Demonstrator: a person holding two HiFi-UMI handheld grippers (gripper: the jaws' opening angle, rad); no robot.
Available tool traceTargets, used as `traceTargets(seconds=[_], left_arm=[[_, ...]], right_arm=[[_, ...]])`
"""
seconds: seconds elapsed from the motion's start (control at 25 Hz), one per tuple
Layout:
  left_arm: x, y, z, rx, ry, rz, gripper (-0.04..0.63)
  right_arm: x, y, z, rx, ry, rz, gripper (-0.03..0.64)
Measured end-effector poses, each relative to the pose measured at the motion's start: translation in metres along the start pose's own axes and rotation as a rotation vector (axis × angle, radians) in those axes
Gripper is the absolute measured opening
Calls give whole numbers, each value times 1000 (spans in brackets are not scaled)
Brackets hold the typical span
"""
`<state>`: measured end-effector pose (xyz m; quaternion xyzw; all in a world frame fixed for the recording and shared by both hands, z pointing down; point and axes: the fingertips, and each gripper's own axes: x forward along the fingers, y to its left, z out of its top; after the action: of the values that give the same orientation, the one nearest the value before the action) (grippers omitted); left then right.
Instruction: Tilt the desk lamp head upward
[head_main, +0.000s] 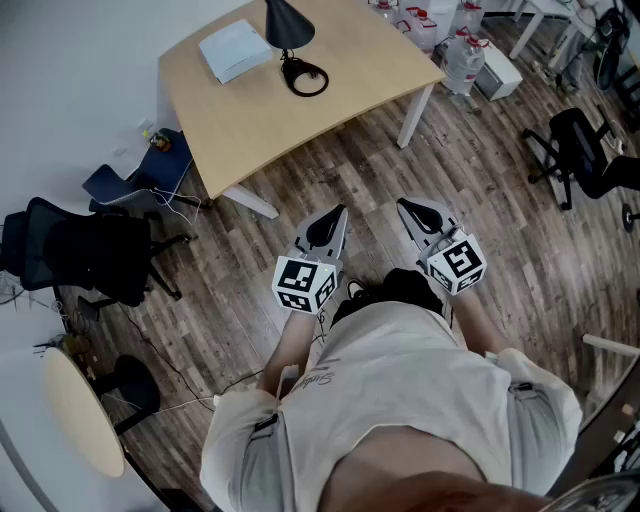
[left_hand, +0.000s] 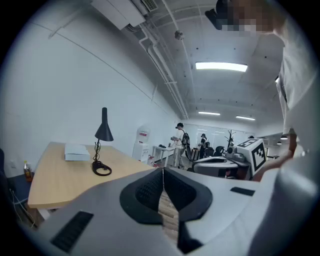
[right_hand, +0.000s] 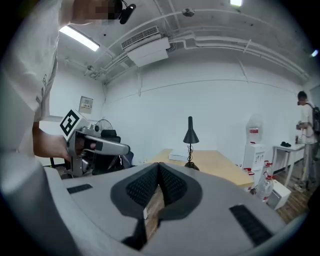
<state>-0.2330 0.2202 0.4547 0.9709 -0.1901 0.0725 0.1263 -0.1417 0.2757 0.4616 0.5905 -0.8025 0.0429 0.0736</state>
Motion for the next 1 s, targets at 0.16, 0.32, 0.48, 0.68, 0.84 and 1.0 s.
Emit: traceTargets(seconds=[0.16, 0.32, 0.48, 0.68, 0.84, 1.0], left_arm=[[6, 0, -7, -14, 8, -5, 17], [15, 4, -7, -18, 20, -14, 17], [30, 15, -11, 8, 39, 12, 17], [49, 38, -15, -6, 78, 74, 17], [73, 54, -3, 0, 93, 101, 17], [105, 70, 20, 49, 82, 123, 17]], right_arm=[[7, -3, 2, 16, -11, 5, -5], [10, -12, 4, 42, -21, -15, -5], [15, -27, -8, 36, 3, -11, -5], [30, -52, -25, 70, 29, 10, -5], [51, -77, -13, 50, -3, 50, -5], [74, -110, -6, 24, -32, 74, -5]])
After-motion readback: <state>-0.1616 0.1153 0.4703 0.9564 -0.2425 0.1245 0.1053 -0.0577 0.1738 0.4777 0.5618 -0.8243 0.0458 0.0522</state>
